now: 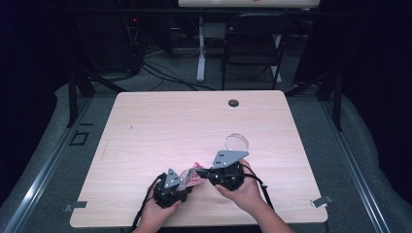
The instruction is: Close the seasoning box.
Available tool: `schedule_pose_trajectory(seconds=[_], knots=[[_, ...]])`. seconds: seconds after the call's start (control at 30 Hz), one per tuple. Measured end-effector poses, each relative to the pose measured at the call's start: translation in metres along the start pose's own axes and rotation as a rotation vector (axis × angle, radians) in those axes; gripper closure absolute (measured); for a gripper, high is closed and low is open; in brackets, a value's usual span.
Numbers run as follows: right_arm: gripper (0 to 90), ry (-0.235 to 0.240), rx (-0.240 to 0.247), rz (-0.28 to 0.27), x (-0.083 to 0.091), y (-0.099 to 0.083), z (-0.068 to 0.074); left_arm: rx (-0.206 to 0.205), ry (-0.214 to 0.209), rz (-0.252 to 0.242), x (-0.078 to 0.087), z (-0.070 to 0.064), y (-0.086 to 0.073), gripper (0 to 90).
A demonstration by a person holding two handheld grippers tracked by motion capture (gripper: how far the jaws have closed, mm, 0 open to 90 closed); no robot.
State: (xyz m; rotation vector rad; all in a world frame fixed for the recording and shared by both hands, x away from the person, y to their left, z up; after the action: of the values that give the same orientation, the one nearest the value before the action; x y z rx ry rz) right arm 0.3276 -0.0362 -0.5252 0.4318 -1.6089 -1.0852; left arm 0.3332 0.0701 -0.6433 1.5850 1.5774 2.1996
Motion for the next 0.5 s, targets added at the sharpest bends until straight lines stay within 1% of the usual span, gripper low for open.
schedule_pose_trajectory(seconds=[0.1,0.13,0.3,0.43,0.5], knots=[[90.0,0.005,-0.003,-0.006,0.001,0.0,0.0,-0.015,0.014,-0.003,0.002,0.001,0.001,55.1],[90.0,0.003,-0.003,-0.009,0.002,0.0,0.0,-0.013,0.019,-0.007,0.003,0.001,0.002,55.2],[90.0,0.003,-0.008,-0.017,0.005,0.0,0.0,-0.045,0.058,-0.016,0.007,0.005,0.005,55.7],[90.0,0.003,-0.009,-0.026,0.006,0.002,0.0,-0.048,0.078,-0.029,0.01,0.008,0.008,56.0],[90.0,0.005,-0.012,-0.031,0.007,0.002,0.001,-0.059,0.091,-0.032,0.012,0.009,0.009,56.0]])
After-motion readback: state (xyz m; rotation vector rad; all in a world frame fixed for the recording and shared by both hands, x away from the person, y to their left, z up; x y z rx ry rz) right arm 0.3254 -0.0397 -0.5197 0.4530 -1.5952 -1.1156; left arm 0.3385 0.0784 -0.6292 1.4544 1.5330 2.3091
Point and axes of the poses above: each handheld gripper's, and its own axes: x roughly backward along the jaws, y roughly out of its top, z roughly to its left, the point moved 9 cm from there along -x, roughly forward along the jaws, and after that the axes turned 3 degrees about z, right-handed, at the moved point
